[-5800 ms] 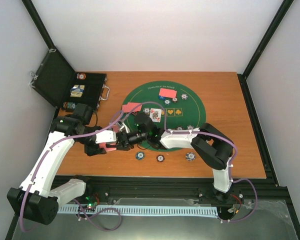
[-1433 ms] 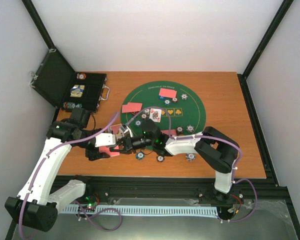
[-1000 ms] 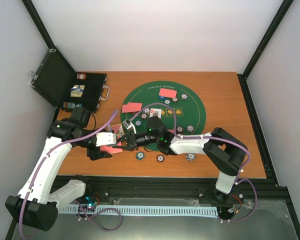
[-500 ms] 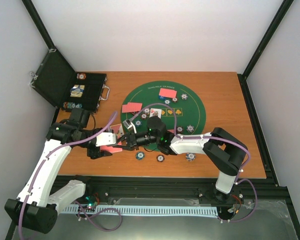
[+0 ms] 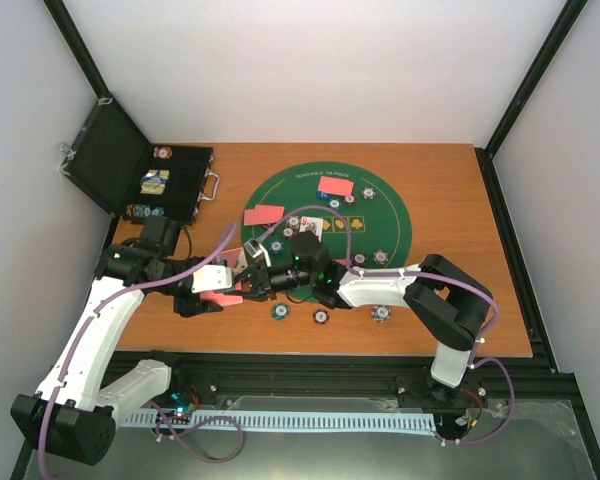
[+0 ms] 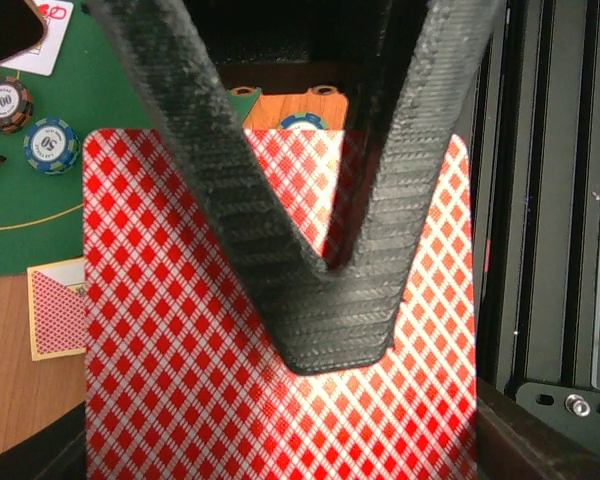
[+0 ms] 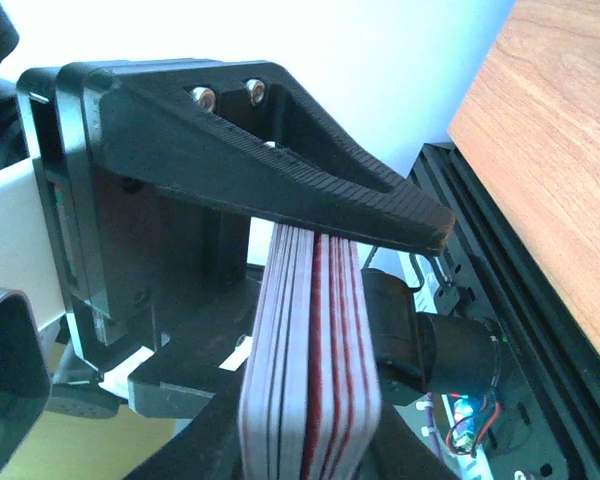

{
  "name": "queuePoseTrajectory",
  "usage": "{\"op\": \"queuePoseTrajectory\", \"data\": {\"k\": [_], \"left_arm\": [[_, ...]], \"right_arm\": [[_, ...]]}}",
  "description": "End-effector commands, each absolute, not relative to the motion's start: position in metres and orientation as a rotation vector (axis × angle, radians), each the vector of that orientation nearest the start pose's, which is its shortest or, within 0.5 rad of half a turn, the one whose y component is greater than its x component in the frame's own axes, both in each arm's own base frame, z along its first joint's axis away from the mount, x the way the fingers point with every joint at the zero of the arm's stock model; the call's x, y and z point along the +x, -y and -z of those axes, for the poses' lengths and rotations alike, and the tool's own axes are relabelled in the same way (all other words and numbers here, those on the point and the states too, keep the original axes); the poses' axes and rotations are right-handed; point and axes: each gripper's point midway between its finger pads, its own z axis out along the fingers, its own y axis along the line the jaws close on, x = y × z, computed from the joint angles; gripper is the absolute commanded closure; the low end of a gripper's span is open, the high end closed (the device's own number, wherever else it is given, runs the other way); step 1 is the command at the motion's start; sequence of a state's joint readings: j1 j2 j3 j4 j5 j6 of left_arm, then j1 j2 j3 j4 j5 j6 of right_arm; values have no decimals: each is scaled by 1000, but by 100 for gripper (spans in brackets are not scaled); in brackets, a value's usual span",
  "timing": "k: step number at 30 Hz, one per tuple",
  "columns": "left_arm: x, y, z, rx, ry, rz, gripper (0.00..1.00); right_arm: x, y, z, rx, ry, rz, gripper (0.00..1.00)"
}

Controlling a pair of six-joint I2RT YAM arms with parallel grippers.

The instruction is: Distribute texas hold em gaming equipment

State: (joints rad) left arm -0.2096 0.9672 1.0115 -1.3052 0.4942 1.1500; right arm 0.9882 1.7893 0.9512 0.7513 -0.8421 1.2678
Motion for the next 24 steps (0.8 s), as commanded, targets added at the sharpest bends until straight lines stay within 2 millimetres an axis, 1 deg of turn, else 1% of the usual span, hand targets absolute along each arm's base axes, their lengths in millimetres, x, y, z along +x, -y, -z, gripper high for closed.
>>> {"op": "queuePoseTrajectory", "data": {"k": [1, 3, 4, 6, 11, 15, 17, 21, 24], "left_arm": [[156, 116, -190, 1767, -1926, 387, 62], [156, 115, -189, 1775, -1930, 381, 63], [156, 114, -188, 1777, -1935, 378, 63], [156, 113, -188, 1779, -1939, 372, 63], [157, 113, -188, 1778, -1941, 369, 66], [158, 113, -185, 1776, -1952, 369, 66], [159, 112, -184, 1776, -1955, 363, 66], [159, 111, -185, 1774, -1957, 350, 66], [159, 111, -186, 1775, -1955, 346, 66]], "right_arm": [[157, -471, -199, -579, -2274, -2111, 69], [158, -473, -199, -584, -2282, -2105, 57], [159, -474, -200, -589, -2278, -2106, 53], [160, -476, -201, -594, -2281, -2102, 49], [159, -481, -199, -597, -2294, -2103, 48], [153, -491, -204, -634, -2275, -2125, 45], [152, -494, -202, -639, -2284, -2125, 44], [154, -493, -189, -616, -2339, -2088, 46], [160, -484, -175, -579, -2409, -2028, 48]]}}
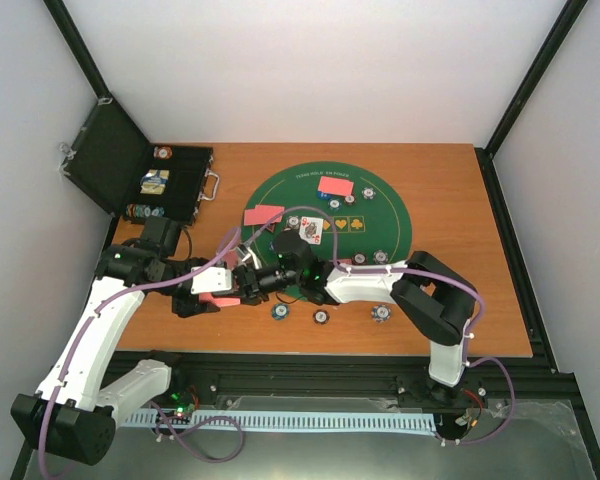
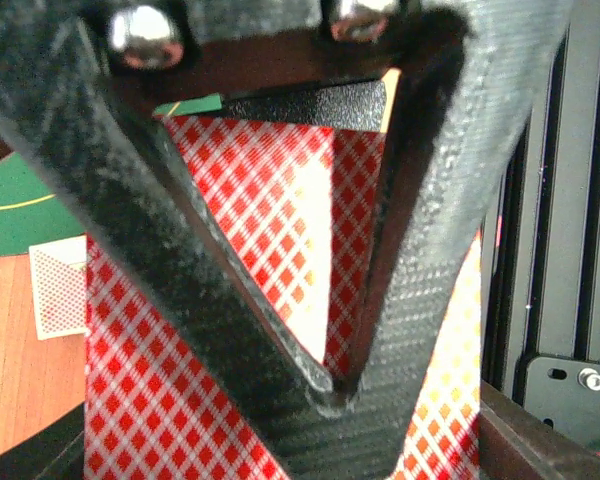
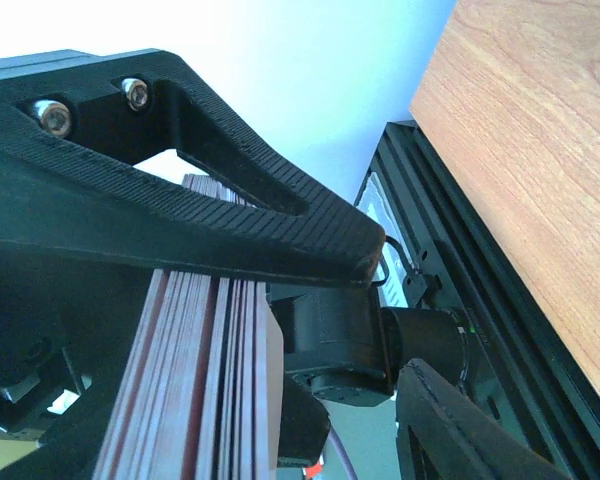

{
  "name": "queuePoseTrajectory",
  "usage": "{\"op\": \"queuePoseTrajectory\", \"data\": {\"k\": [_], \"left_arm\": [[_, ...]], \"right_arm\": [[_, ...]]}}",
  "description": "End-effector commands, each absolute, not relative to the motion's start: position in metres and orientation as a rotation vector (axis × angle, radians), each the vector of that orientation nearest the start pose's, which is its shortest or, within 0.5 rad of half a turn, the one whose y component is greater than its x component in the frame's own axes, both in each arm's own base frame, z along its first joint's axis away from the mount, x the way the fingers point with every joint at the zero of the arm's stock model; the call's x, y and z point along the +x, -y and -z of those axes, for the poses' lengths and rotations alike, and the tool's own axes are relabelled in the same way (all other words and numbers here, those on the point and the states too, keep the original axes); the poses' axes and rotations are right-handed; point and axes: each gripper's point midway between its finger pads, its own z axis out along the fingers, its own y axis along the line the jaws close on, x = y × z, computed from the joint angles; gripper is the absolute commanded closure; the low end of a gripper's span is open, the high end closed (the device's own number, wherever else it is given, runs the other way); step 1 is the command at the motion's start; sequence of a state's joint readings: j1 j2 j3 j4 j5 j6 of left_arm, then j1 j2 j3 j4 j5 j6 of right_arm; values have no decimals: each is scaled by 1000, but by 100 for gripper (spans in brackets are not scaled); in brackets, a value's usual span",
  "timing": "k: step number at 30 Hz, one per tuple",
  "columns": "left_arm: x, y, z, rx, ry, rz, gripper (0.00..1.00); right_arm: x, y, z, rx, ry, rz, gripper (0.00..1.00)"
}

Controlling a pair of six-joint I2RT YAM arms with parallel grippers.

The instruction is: Distribute texas hold em gaming equipment

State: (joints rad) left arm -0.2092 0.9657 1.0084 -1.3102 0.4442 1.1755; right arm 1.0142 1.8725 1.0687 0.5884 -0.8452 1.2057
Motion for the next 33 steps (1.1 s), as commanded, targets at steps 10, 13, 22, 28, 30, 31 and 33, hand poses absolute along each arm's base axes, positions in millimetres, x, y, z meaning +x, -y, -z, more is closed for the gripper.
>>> {"op": "queuePoseTrajectory", "data": {"k": [10, 13, 22, 28, 30, 31, 33], "left_arm": [[161, 111, -186, 1769, -1960, 344, 72], [162, 110, -184, 1766, -1967, 342, 72], [165, 107, -178, 1767, -1981, 316, 72], [165, 106, -175, 1766, -1991, 308, 72], [166, 105, -174, 1767, -1997, 299, 72], [167, 104, -173, 1768, -2000, 293, 72], [167, 103, -173, 1769, -2007, 282, 72]], "right_arm": [[174, -450, -175, -519, -2451, -1940, 57], [174, -446, -182, -520, -2435, -1940, 65], [176, -436, -202, -525, -2396, -1925, 94], [176, -433, -208, -519, -2388, -1938, 97], [176, -432, -210, -517, -2378, -1949, 97], [178, -431, -210, -507, -2378, -1950, 97], [181, -426, -213, -495, -2365, -1966, 97]]}}
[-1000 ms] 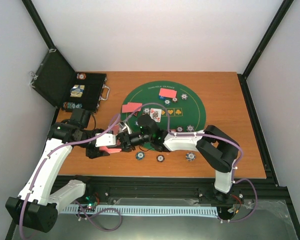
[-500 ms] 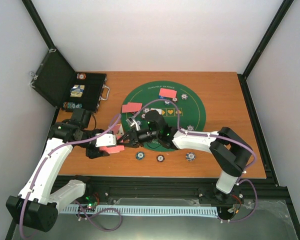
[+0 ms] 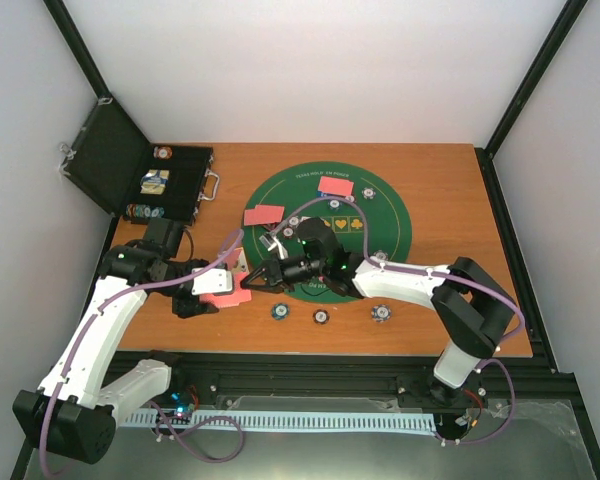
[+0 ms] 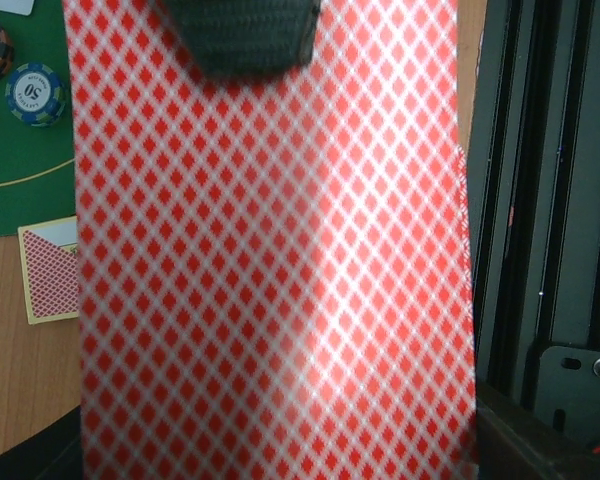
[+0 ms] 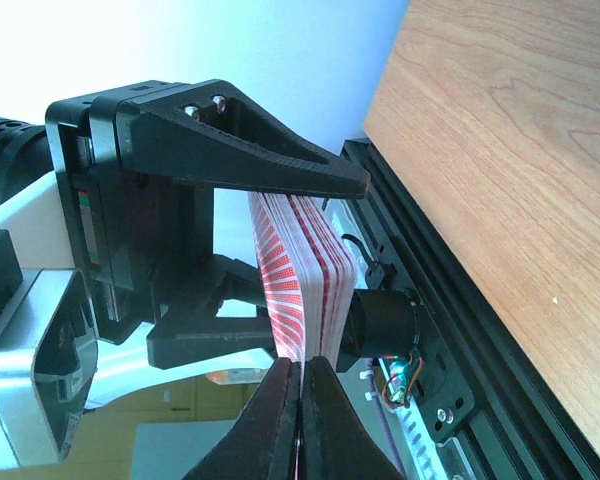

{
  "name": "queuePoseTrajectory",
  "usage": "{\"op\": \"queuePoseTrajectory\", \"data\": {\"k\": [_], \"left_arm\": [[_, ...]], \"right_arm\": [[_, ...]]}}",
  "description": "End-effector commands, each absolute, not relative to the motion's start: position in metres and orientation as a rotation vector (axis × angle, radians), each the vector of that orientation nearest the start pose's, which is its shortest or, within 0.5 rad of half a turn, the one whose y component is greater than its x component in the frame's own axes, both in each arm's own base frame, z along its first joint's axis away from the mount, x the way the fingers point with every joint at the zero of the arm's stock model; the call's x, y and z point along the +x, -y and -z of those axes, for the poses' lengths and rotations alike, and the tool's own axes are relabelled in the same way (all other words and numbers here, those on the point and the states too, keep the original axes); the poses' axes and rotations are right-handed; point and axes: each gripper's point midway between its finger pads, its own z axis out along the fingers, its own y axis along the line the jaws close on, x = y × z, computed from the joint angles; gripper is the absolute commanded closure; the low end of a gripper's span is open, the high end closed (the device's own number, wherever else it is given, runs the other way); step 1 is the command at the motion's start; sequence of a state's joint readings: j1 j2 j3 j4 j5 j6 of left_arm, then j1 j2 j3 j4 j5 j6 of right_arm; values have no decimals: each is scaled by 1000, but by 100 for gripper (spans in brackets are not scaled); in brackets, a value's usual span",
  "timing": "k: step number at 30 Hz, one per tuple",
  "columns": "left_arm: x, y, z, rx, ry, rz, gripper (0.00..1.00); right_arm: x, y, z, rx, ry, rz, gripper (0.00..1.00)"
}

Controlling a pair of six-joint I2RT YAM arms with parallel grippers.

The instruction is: Distribute texas hold em gaming equipment

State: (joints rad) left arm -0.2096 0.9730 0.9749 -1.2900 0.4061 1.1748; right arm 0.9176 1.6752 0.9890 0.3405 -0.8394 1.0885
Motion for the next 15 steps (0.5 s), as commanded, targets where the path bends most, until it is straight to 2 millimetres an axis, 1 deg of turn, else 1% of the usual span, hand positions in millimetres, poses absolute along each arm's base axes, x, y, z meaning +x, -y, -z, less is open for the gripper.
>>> {"op": "queuePoseTrajectory", "data": {"k": [1, 6, 8, 11, 13, 14, 15], "left_arm": [[167, 103, -173, 1768, -2010, 282, 72], [167, 101, -173, 1767, -2013, 272, 72], [168, 101, -173, 1766, -2017, 271, 72], [168, 101, -173, 1763, -2024, 278, 72], [168, 102, -174, 1761, -2028, 283, 72], [168, 102, -175, 1760, -2027, 287, 72], [168, 103, -175, 1757, -2031, 292, 72]], "right_arm": [[182, -422, -212, -485, -2368, -1966, 97], [201, -392, -217, -463, -2363, -1900, 97], [214, -374, -214, -453, -2400, -1819, 97], [243, -341, -209, -429, -2470, -1640, 97], [270, -315, -202, -424, -2530, -1420, 97], [282, -304, -198, -433, -2560, -1277, 97], [299, -289, -183, -418, -2612, -1057, 97]]}}
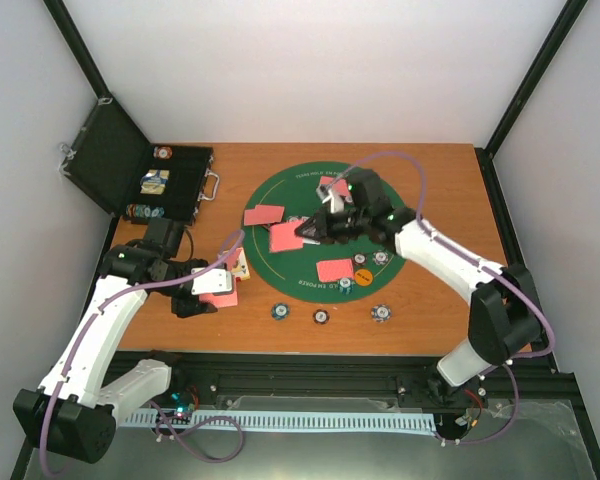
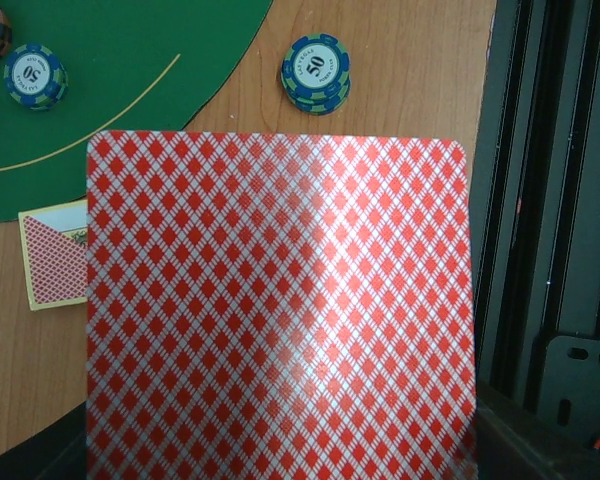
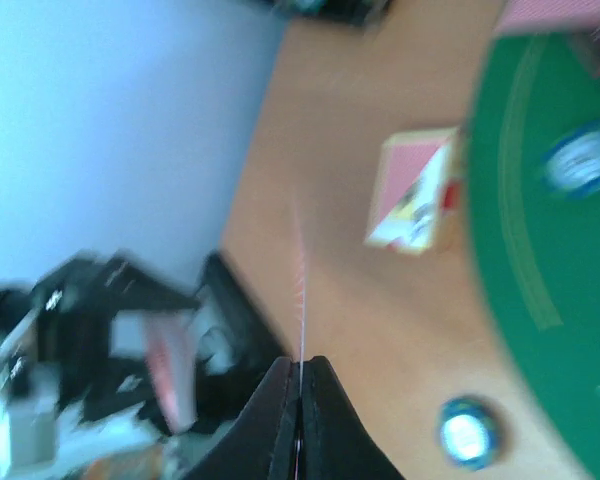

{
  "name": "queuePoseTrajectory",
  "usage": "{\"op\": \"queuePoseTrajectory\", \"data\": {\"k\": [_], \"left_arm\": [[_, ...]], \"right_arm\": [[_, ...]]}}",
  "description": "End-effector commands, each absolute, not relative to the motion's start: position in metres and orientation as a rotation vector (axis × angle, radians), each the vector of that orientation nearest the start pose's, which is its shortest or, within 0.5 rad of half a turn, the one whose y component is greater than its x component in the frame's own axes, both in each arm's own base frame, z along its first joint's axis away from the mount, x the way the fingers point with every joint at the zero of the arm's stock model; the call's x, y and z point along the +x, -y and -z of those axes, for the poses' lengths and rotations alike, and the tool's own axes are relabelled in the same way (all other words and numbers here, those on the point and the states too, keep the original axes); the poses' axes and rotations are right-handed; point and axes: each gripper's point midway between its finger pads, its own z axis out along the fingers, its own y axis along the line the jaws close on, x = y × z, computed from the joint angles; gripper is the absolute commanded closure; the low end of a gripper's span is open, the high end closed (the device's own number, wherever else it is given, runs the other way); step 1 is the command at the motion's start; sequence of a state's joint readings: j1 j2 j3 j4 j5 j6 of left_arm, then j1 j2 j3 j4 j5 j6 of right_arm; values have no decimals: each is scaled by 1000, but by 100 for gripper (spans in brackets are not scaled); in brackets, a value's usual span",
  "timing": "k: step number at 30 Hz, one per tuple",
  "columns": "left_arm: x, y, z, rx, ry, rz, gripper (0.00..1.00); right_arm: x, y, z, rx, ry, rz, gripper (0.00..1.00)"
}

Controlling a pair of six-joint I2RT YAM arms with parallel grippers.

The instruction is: Distribute texas hold em gaming equipment

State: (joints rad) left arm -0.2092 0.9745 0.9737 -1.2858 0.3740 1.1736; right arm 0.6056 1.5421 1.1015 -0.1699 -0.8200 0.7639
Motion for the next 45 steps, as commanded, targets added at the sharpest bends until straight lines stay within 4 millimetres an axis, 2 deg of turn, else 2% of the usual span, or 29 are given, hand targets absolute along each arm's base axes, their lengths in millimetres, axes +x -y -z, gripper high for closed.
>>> {"op": "queuePoseTrajectory", "data": {"k": [1, 6, 9, 12, 15, 20, 24, 29, 30, 34, 39, 45], "left_arm": [[168, 103, -176, 1752, -2031, 294, 72], [168, 103, -176, 1746, -2044, 301, 72], [168, 102, -177, 1746, -2051, 302, 72], [167, 102, -177, 1746, -2054, 303, 72], [167, 102, -178, 1745, -2052, 303, 72], [168, 102, -179, 1739, -2060, 302, 72], [167, 102, -179, 1736, -2059, 301, 72], [167, 102, -179, 1735, -2062, 298, 72], [167, 101, -180, 1734, -2061, 287, 72], [168, 100, -180, 1733, -2055, 275, 72], [167, 99, -179, 1736, -2065, 275, 72], [166, 99, -180, 1734, -2057, 269, 72]], "right_arm": [[309, -277, -177, -452, -2639, -895, 97], [382, -217, -152, -458, -2613, -113, 97], [411, -194, -142, -510, -2534, 281, 97], [429, -198, -141, -622, -2404, 532, 97], [441, -215, -137, -743, -2297, 662, 97], [457, -237, -130, -824, -2203, 716, 97], [459, -251, -109, -913, -2177, 763, 97], [453, -267, -85, -1038, -2138, 755, 97], [448, -272, -74, -1095, -2137, 734, 97], [433, -283, -62, -1194, -2107, 685, 97], [418, -282, -46, -1252, -2156, 689, 97], [403, -274, -44, -1237, -2238, 656, 82]]}}
